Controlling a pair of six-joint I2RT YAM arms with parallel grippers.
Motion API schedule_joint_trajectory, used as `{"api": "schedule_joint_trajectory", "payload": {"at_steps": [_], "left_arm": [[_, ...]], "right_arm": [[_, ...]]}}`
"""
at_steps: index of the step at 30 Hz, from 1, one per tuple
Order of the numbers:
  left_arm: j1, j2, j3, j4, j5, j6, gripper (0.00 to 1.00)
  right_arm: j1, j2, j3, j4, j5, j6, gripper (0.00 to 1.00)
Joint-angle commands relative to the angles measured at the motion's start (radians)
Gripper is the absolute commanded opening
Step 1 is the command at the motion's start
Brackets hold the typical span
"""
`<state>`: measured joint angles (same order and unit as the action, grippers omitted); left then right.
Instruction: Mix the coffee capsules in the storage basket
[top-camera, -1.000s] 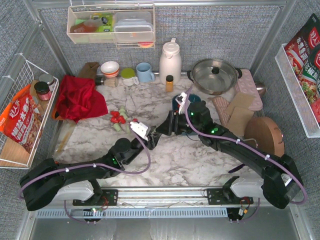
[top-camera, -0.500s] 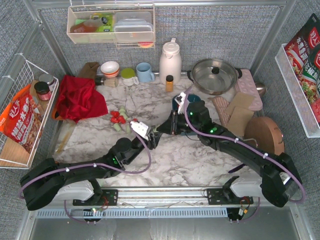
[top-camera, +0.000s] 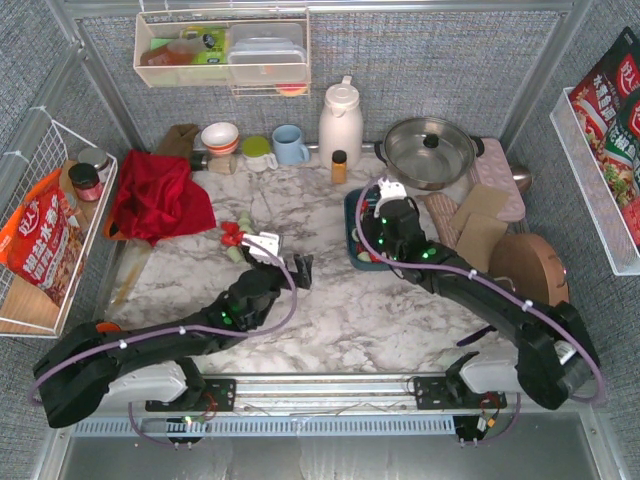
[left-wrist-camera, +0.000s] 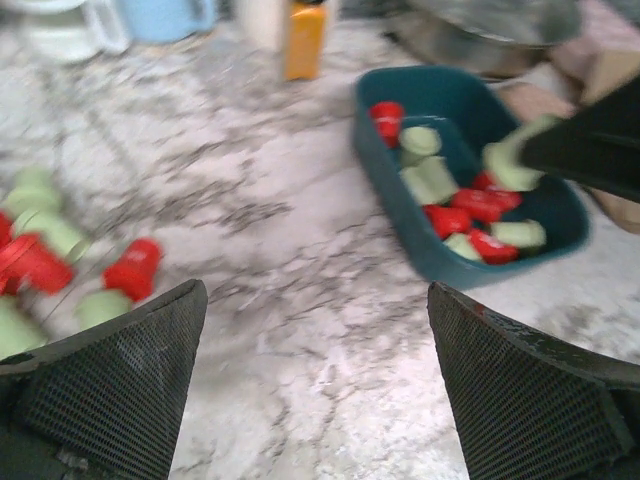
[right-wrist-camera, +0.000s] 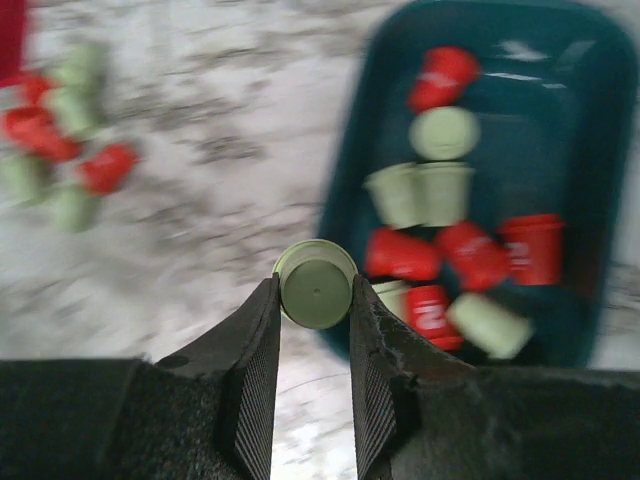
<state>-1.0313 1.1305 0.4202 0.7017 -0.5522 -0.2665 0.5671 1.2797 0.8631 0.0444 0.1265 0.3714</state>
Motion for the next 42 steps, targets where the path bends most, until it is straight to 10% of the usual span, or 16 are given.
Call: {"api": "schedule_joint_trajectory", "payload": {"at_steps": [1, 13, 42], "left_arm": [[0.054, 0.029, 0.075, -0.382, -0.204, -0.254, 0.99], [0.351, 0.179, 0.143, -0.598, 0.061, -0.422, 0.99], [0.488, 0.533, 0.342, -0.614, 0.166, -0.221, 0.46]], "right_arm": [[-0.055, 0.08, 0.007, 0.058, 0.28, -0.149, 0.15], [-0.187, 0.306, 0.207, 0.006, 0.107, -0.192, 0.68], [-0.184, 0.181, 0.094, -0.003, -0.091, -0.163, 0.7]]}}
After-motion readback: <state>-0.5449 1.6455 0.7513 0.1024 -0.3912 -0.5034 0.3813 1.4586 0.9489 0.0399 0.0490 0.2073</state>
